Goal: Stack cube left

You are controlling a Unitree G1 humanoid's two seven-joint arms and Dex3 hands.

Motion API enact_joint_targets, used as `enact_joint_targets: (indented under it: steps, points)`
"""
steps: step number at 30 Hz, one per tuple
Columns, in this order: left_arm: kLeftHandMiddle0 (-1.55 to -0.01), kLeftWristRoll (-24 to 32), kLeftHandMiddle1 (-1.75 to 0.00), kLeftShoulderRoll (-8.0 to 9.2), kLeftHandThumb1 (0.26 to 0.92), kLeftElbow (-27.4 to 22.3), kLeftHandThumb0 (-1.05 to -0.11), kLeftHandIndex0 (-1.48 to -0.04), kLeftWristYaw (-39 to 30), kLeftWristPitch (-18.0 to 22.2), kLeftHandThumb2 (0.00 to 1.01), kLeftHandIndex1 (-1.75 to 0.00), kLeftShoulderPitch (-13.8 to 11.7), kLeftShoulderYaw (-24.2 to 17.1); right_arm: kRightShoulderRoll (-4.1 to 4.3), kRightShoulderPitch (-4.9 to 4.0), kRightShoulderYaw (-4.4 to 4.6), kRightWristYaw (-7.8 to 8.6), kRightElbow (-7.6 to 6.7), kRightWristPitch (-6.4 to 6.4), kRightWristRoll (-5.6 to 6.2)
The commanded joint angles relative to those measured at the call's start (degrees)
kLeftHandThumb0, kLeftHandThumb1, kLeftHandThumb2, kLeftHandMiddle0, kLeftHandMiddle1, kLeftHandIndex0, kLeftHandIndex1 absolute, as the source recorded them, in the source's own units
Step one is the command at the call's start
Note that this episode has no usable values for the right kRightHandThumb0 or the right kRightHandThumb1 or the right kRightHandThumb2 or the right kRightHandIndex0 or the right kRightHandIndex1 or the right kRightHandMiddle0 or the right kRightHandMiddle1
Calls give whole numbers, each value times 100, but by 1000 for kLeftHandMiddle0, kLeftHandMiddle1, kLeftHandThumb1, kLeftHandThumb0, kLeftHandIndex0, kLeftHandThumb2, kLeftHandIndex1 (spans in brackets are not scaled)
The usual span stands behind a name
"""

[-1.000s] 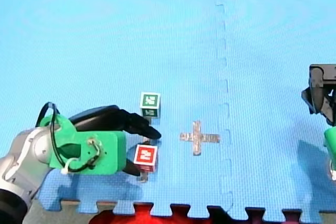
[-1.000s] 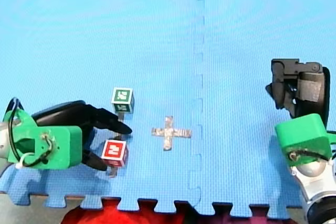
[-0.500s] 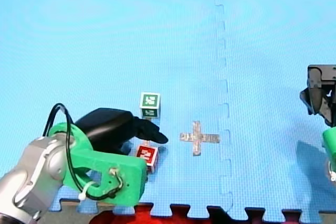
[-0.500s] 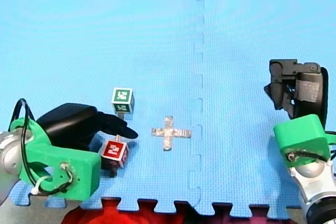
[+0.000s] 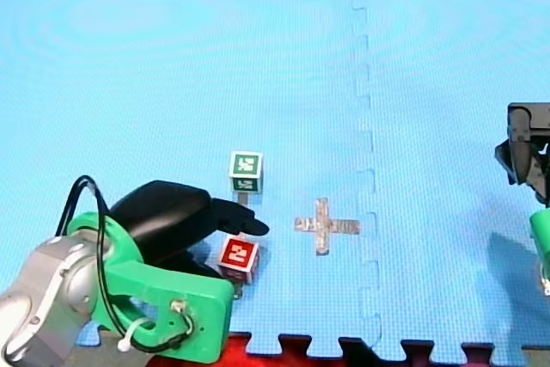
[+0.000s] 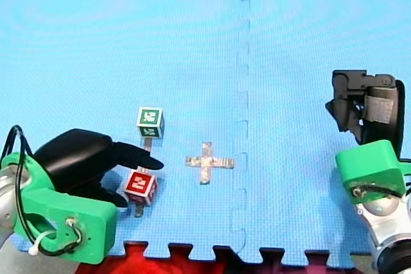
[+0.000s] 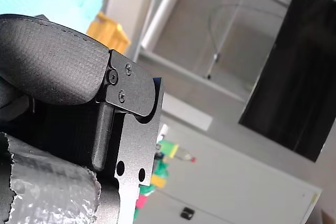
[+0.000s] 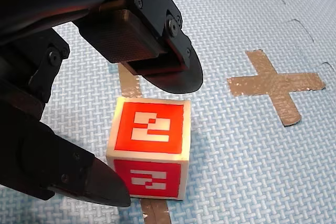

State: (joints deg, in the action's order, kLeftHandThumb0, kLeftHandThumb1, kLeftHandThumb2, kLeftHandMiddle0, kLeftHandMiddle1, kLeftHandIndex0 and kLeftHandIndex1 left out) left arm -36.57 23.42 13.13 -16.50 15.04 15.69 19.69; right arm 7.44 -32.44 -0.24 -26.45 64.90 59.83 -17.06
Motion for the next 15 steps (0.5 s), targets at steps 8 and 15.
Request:
enact_joint_targets:
  steps: [8,15]
  points:
    - [-794,-104,-1717,36,797,433,-372,-1094,591,209,11,-252,117,146,33,23,0,-28,-52,-4,15]
    - [-906,-108,-1602,116,819,700,-412,-1136,933,599,4,-209,193,227,18,38,-1,-33,-97,4,20]
